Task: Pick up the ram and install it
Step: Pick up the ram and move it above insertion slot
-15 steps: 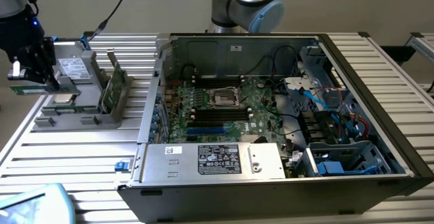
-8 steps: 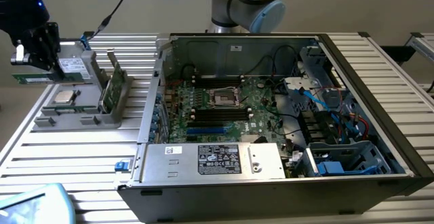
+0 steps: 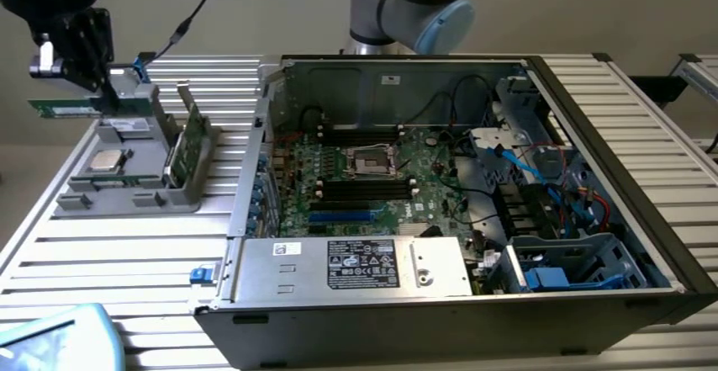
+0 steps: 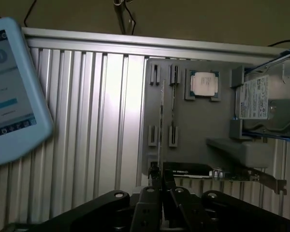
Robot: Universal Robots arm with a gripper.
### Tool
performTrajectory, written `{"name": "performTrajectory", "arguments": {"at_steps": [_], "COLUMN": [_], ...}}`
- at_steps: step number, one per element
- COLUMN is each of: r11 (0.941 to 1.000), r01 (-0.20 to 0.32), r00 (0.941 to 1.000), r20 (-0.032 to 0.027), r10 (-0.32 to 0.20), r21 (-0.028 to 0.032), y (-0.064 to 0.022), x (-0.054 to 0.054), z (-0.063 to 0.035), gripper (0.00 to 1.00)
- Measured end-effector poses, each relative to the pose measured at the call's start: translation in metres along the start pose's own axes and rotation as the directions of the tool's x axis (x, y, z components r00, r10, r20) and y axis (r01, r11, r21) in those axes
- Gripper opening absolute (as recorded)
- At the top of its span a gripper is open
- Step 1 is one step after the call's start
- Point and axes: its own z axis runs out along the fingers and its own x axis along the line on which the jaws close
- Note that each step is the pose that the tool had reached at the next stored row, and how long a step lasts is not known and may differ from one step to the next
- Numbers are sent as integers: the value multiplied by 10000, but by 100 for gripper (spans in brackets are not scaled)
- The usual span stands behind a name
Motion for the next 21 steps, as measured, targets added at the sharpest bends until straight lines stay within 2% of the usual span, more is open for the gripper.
{"name": "performTrajectory", "arguments": {"at_steps": [8,15,21], "r11": [9999,9993,9991], "r01": [-5,-12,-11], "r00": [10000,10000,10000], "r20": [9,21,26], "r10": [6,12,12], "r21": [-172,-386,-426], "y": [-281,-510,-757], "x": [13,35,61], "z": [-285,-465,-637], "gripper": [13,13,13]}}
